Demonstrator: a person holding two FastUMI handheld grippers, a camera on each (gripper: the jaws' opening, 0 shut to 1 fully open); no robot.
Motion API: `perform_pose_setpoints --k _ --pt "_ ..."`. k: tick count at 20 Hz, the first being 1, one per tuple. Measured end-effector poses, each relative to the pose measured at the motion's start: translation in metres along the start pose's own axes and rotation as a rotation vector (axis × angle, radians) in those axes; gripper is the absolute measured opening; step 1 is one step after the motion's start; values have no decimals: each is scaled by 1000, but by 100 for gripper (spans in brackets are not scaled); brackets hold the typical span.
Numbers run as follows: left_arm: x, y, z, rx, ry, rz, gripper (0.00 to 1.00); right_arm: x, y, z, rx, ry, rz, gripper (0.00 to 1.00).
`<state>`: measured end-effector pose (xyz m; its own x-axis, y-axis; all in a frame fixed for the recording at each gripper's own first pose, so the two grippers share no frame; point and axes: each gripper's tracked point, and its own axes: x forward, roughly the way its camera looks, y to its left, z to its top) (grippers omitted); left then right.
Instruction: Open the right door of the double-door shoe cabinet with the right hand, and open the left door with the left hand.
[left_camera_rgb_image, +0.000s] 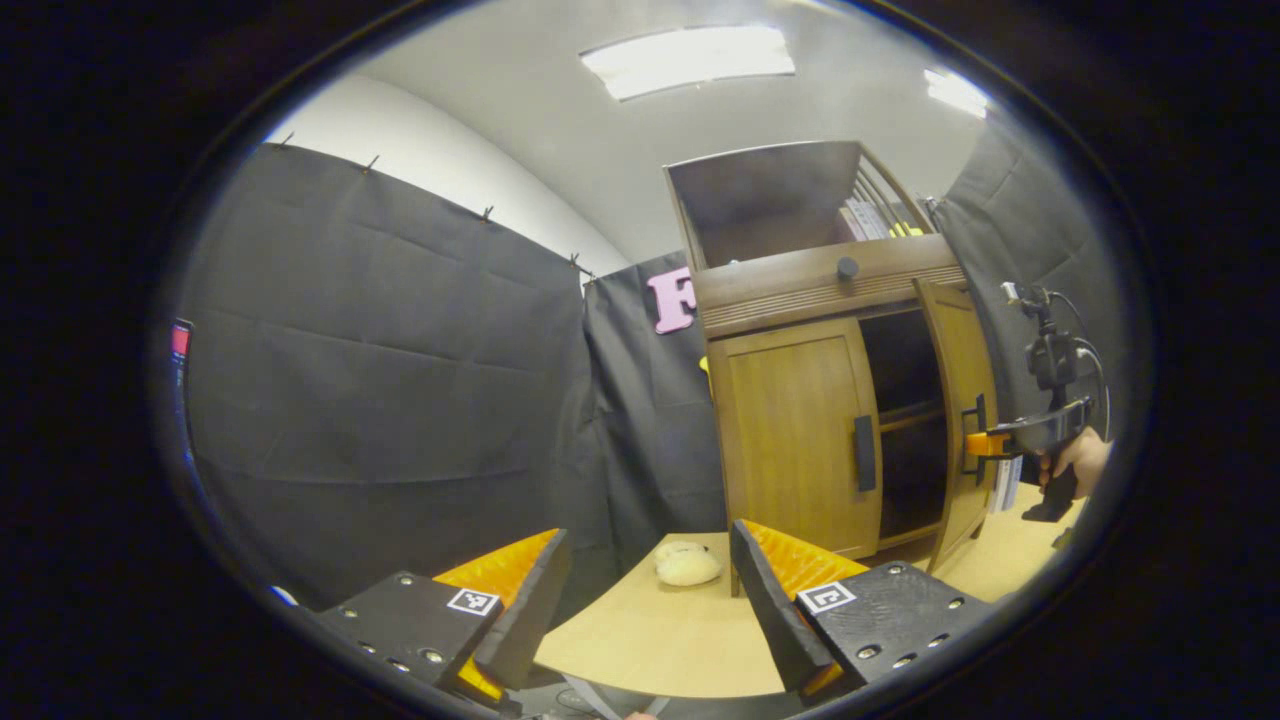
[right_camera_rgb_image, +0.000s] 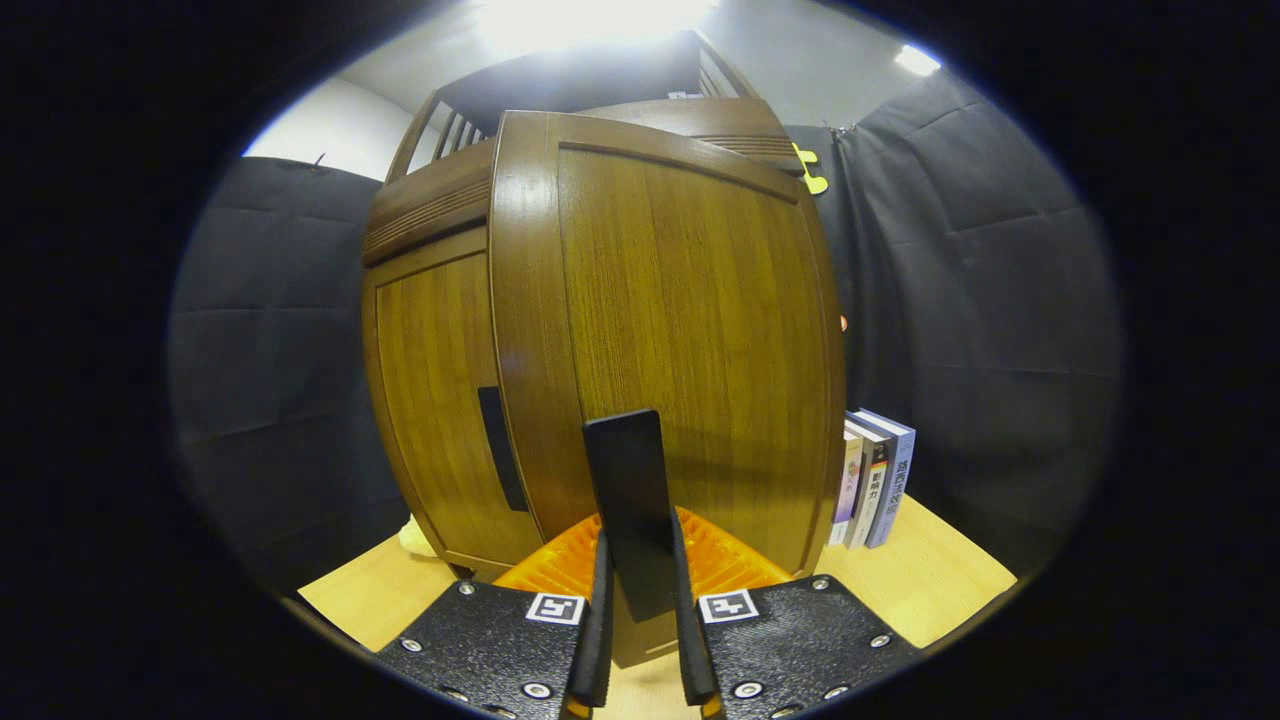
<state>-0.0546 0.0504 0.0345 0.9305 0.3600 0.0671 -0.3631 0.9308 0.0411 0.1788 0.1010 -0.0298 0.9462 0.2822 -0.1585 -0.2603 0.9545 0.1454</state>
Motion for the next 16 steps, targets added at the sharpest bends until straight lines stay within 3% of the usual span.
perform_pose_setpoints --k 12,16 --pt "3 -28 -6 -35 -21 -124 99 -53 -63 -3 2 -16 -103 24" --pt "7 -60 2 -41 -33 -186 99 -70 -98 0 25 -22 -184 23"
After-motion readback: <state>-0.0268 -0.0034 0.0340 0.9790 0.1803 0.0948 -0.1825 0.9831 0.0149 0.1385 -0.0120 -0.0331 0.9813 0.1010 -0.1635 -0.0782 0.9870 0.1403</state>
